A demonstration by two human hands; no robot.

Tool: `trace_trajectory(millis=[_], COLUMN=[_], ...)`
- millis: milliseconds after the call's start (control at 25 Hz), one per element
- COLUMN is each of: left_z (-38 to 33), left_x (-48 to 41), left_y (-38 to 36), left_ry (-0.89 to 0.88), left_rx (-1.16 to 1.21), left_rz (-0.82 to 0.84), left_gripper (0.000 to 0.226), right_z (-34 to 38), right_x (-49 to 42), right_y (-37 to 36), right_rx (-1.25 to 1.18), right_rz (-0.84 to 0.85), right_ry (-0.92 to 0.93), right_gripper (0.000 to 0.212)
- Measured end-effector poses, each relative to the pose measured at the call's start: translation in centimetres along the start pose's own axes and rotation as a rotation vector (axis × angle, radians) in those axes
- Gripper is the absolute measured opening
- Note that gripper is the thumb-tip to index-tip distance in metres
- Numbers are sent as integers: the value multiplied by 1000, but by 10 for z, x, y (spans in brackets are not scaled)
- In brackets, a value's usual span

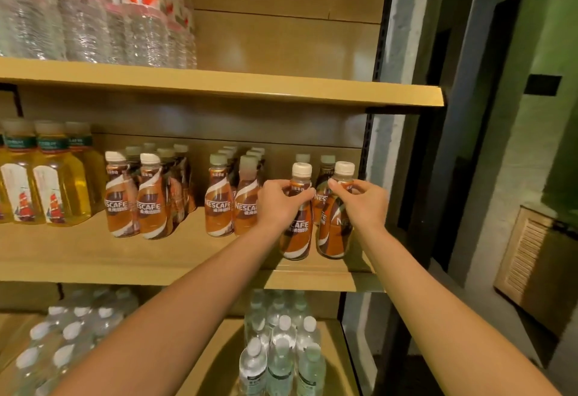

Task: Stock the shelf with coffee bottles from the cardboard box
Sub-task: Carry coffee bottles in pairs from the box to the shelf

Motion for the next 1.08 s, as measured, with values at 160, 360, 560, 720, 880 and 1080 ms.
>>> trace_trajectory(millis=[160, 360, 560, 720, 880, 1080], left_z=[8, 12, 26, 60, 72, 79], left_x=[-17, -22, -13, 8, 8, 9], left_y=[-11, -17, -20, -25, -27, -27], left_ry=[-6, -73, -90, 66, 93, 29], left_rx=[3, -36, -12, -43, -117, -163], left_rz=[-28, -105, 93, 330, 366, 302], left_gripper=[32, 35, 49, 65, 66, 62], right_z=[-18, -27, -47, -70, -76, -80], right_x=[-17, -23, -14, 13, 16, 21], right_y=[-11, -22, -11, -8, -14, -15], right_rx=[-18, 40, -38, 189, 228, 400], right_rz=[-32, -83, 287, 504, 461, 184], right_ry=[-25, -2, -134, -112, -44, 20], right_gripper=[16, 35, 67, 68, 54, 61])
Point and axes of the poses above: each hand's wrist, its own x-axis away from the middle knuckle, its own y-axis out of the back of the hand, z = x × y, the point moved 5 cm from there along -x, towards the middle knuckle, and after that the axes turned 4 degrees about z, right-handed, at the moved point
